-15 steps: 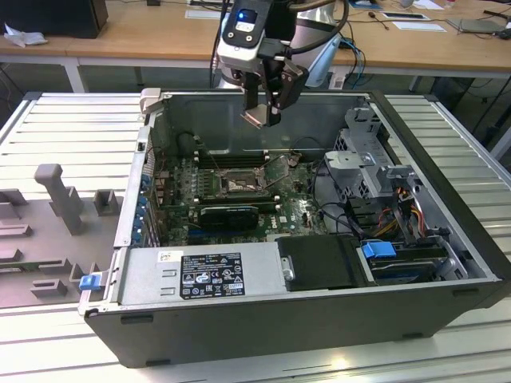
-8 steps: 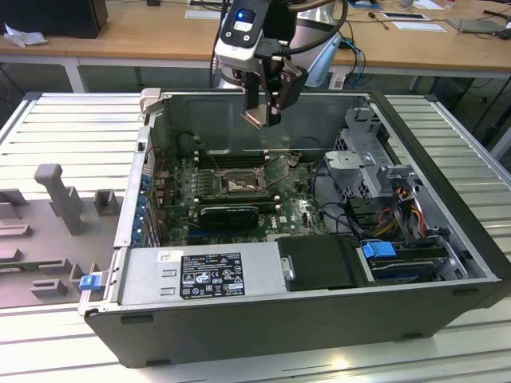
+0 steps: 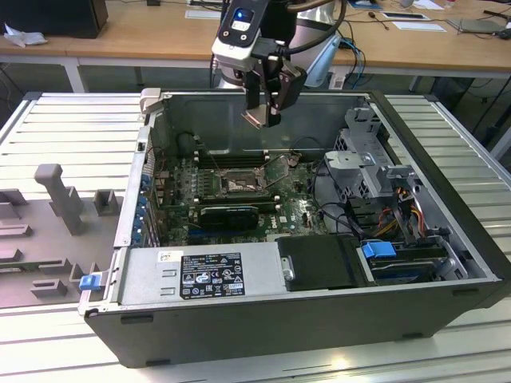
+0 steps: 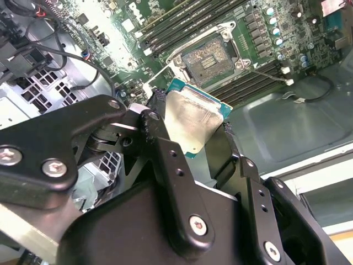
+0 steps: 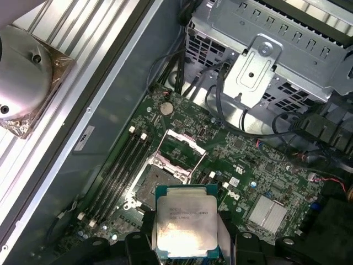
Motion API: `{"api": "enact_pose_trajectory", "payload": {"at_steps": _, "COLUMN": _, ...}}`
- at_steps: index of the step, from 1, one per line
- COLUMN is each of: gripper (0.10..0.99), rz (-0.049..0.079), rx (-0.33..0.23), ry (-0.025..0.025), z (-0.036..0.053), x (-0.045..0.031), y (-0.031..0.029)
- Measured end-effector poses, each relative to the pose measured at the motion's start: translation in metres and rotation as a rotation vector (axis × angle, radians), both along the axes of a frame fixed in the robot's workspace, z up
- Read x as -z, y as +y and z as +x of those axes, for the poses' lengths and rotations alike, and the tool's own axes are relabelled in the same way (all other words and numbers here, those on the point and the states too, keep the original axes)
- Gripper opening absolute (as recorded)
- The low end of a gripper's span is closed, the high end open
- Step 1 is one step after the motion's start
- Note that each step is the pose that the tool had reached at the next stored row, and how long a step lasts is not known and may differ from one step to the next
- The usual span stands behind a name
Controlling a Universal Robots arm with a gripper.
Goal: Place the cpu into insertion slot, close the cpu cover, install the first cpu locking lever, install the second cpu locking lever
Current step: 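Place the cpu into insertion slot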
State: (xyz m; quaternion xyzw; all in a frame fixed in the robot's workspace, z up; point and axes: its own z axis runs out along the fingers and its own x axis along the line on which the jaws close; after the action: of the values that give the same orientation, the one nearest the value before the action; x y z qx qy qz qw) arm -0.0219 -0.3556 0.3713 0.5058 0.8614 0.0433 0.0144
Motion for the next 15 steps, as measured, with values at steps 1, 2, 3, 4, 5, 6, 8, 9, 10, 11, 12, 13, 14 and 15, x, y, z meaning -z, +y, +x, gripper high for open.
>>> {"api": "enact_pose_trajectory", "payload": {"at_steps": 1, "gripper": 0.529, "rz": 0.000, "rx": 0.007, "ry": 0.0000, "z": 0.0000, "x": 0.0000, "y": 0.0000}}
{"api": "enact_pose_trajectory", "payload": {"at_steps": 2, "gripper": 0.529, "rz": 0.000, "rx": 0.014, "ry": 0.0001, "z": 0.0000, "x": 0.0000, "y": 0.0000}}
{"api": "enact_pose_trajectory", "payload": {"at_steps": 3, "gripper": 0.529, "rz": 0.000, "rx": 0.019, "ry": 0.0000, "z": 0.0000, "x": 0.0000, "y": 0.0000}}
{"api": "enact_pose_trajectory", "payload": {"at_steps": 4, "gripper": 0.529, "rz": 0.000, "rx": 0.022, "ry": 0.0000, "z": 0.0000, "x": 0.0000, "y": 0.0000}}
{"api": "enact_pose_trajectory", "payload": {"at_steps": 5, "gripper": 0.529, "rz": 0.000, "rx": 0.028, "ry": 0.0000, "z": 0.0000, "x": 0.0000, "y": 0.0000}}
{"api": "enact_pose_trajectory", "payload": {"at_steps": 6, "gripper": 0.529, "rz": 0.000, "rx": 0.036, "ry": 0.0000, "z": 0.0000, "x": 0.0000, "y": 0.0000}}
{"api": "enact_pose_trajectory", "payload": {"at_steps": 8, "gripper": 0.529, "rz": 0.000, "rx": 0.049, "ry": 0.0000, "z": 0.0000, "x": 0.0000, "y": 0.0000}}
{"api": "enact_pose_trajectory", "payload": {"at_steps": 9, "gripper": 0.529, "rz": 0.000, "rx": 0.056, "ry": 0.0000, "z": 0.0000, "x": 0.0000, "y": 0.0000}}
{"api": "enact_pose_trajectory", "payload": {"at_steps": 10, "gripper": 0.529, "rz": 0.000, "rx": 0.063, "ry": 0.0000, "z": 0.0000, "x": 0.0000, "y": 0.0000}}
{"api": "enact_pose_trajectory", "payload": {"at_steps": 11, "gripper": 0.529, "rz": 0.000, "rx": 0.066, "ry": 0.0000, "z": 0.0000, "x": 0.0000, "y": 0.0000}}
{"api": "enact_pose_trajectory", "payload": {"at_steps": 12, "gripper": 0.529, "rz": 0.000, "rx": 0.069, "ry": 0.0000, "z": 0.0000, "x": 0.0000, "y": 0.0000}}
{"api": "enact_pose_trajectory", "payload": {"at_steps": 13, "gripper": 0.529, "rz": 0.000, "rx": 0.075, "ry": 0.0000, "z": 0.0000, "x": 0.0000, "y": 0.0000}}
{"api": "enact_pose_trajectory", "payload": {"at_steps": 14, "gripper": 0.529, "rz": 0.000, "rx": 0.081, "ry": 0.0000, "z": 0.0000, "x": 0.0000, "y": 0.0000}}
{"api": "enact_pose_trajectory", "payload": {"at_steps": 15, "gripper": 0.529, "rz": 0.000, "rx": 0.086, "ry": 0.0000, "z": 0.0000, "x": 0.0000, "y": 0.0000}}
